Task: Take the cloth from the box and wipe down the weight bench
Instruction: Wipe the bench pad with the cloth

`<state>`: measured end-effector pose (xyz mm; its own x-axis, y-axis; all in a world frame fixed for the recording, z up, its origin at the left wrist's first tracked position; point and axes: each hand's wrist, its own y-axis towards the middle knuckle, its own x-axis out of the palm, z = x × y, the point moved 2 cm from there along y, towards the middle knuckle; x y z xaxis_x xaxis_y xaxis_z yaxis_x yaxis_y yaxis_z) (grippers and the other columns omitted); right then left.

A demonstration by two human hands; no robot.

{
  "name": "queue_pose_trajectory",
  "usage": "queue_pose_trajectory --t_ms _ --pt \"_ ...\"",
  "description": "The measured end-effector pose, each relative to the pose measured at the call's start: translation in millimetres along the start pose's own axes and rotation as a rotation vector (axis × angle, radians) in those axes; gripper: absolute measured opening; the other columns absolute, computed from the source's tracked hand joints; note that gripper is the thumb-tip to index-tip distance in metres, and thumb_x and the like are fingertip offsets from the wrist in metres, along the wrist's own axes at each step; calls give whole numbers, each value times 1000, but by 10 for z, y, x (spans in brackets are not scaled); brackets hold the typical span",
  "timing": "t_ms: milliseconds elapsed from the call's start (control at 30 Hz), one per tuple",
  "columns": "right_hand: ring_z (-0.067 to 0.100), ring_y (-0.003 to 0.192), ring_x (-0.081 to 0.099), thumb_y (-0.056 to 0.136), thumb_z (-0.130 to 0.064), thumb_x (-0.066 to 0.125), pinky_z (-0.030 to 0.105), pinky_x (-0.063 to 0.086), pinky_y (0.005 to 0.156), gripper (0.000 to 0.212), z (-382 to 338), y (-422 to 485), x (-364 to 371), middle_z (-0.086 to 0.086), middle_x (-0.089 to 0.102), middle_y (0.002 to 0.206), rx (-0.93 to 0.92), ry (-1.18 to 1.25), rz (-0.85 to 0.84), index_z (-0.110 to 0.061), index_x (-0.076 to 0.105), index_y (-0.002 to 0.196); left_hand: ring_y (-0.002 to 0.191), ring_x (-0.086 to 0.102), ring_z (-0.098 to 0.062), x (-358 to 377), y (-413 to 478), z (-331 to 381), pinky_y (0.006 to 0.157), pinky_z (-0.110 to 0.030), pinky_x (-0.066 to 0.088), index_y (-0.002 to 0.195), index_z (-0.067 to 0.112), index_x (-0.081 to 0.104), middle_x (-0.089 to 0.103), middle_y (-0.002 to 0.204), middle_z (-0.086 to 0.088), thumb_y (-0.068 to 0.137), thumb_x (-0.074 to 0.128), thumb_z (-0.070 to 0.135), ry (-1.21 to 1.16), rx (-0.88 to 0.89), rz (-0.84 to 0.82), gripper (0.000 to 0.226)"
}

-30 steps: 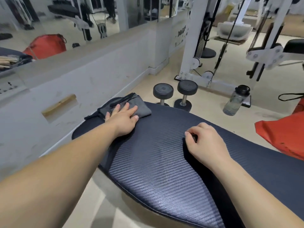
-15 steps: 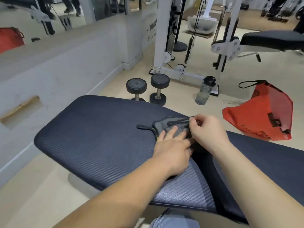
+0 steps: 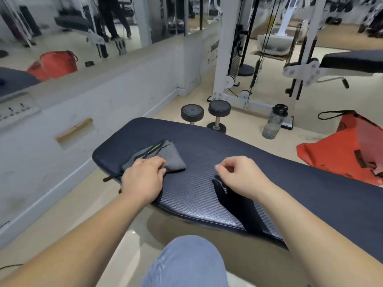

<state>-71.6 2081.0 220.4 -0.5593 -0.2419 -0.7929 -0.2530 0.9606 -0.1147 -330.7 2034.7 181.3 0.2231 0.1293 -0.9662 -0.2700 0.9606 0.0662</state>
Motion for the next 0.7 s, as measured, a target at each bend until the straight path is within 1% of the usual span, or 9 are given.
queue_pose_trajectory --t_ms 100,167,200,267,333,400,467,633,700 --pt "13 74 69 101 -40 58 30 50 69 28 -3 21 -20 -4 76 74 -9 29 8 -26 72 81 117 56 -23 54 -224 430 86 -40 53 114 34 64 70 117 11 99 49 44 -25 86 27 24" --pt "15 85 66 101 -37 59 28 45 75 20 69 71 -59 -4 73 89 -12 84 49 -29 73 112 116 54 -22 134 -265 751 85 -39 54 117 35 65 67 124 16 100 48 44 -34 202 22 26" --pt "15 90 64 101 -36 59 27 43 80 31 128 109 -97 -4 70 96 -12 93 76 -28 68 130 117 53 -21 189 -236 900 85 -39 54 118 36 65 65 127 18 100 47 45 -39 255 8 27" --pt "15 93 62 101 -34 59 29 43 83 43 305 199 -211 -6 66 97 3 72 136 -26 60 143 117 51 -20 283 -89 1202 85 -38 54 119 38 66 63 130 19 100 47 46 -57 342 -36 28" --pt "19 98 65 101 -34 56 34 50 86 43 518 300 -336 -5 68 100 53 46 209 -26 59 143 118 49 -19 385 158 1508 83 -37 54 120 39 65 62 131 19 101 46 47 -61 422 -90 28" --pt "24 110 66 101 -32 55 42 54 95 43 732 408 -449 1 70 116 108 36 293 -25 60 143 119 48 -19 497 433 1814 81 -35 52 121 41 64 61 132 20 101 46 48 -63 484 -134 28" --pt "26 113 64 101 -29 55 45 54 97 40 898 485 -549 2 68 125 135 38 362 -25 61 141 118 48 -19 607 642 2090 77 -35 52 121 41 65 62 130 21 101 46 47 -73 526 -149 28" --pt "15 90 61 102 -19 57 36 53 87 33 1264 522 -856 0 69 113 177 152 463 -21 68 134 103 53 -20 715 616 2308 64 -39 58 109 35 68 67 118 19 99 46 43 -90 565 -122 25" --pt "12 86 61 103 -18 58 33 52 86 29 1302 468 -972 3 73 108 247 257 470 -19 71 129 102 53 -18 628 425 2319 69 -38 59 110 35 66 66 119 21 99 41 43 -130 566 -212 29"
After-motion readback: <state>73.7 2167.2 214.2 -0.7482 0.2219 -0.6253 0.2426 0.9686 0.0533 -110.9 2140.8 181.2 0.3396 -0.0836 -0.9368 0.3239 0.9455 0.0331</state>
